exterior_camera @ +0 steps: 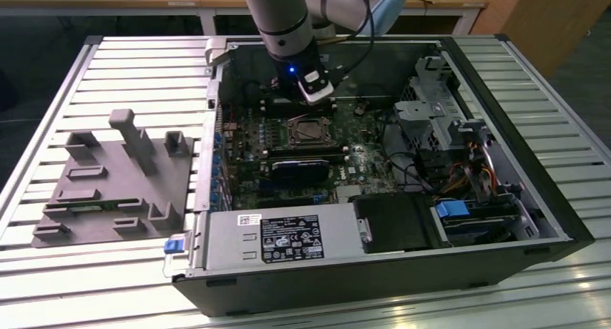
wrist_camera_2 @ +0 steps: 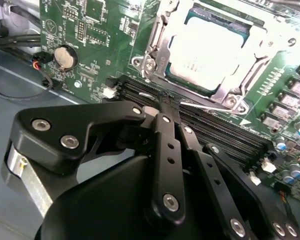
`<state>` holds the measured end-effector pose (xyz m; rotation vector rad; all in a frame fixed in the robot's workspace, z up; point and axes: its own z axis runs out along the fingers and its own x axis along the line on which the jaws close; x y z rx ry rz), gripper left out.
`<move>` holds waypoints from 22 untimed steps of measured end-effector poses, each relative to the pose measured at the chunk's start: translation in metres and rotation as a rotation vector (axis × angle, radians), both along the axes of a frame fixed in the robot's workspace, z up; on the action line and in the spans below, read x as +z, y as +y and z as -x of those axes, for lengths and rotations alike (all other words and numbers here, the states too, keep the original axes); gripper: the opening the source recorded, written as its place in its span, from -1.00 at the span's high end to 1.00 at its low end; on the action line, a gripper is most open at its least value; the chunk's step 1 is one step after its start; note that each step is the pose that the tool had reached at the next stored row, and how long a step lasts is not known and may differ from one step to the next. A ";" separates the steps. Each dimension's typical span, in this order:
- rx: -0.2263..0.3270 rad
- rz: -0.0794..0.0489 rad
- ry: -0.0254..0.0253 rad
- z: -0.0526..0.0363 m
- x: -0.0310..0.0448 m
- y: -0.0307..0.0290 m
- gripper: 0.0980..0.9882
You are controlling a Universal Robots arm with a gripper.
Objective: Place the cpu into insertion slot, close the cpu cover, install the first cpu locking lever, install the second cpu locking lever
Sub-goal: 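Install the first cpu locking lever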
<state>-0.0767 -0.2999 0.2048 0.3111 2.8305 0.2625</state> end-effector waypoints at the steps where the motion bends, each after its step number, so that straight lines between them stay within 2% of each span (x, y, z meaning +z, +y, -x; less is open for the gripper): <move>1: 0.000 0.000 -0.0082 0.0001 -0.0006 0.0000 0.99; 2: 0.000 0.000 -0.0151 0.0002 -0.0010 0.0000 0.99; 3: 0.000 0.000 -0.0180 0.0002 -0.0013 0.0001 0.99; 22: -0.009 0.002 -0.0185 0.0047 -0.0062 0.0017 0.99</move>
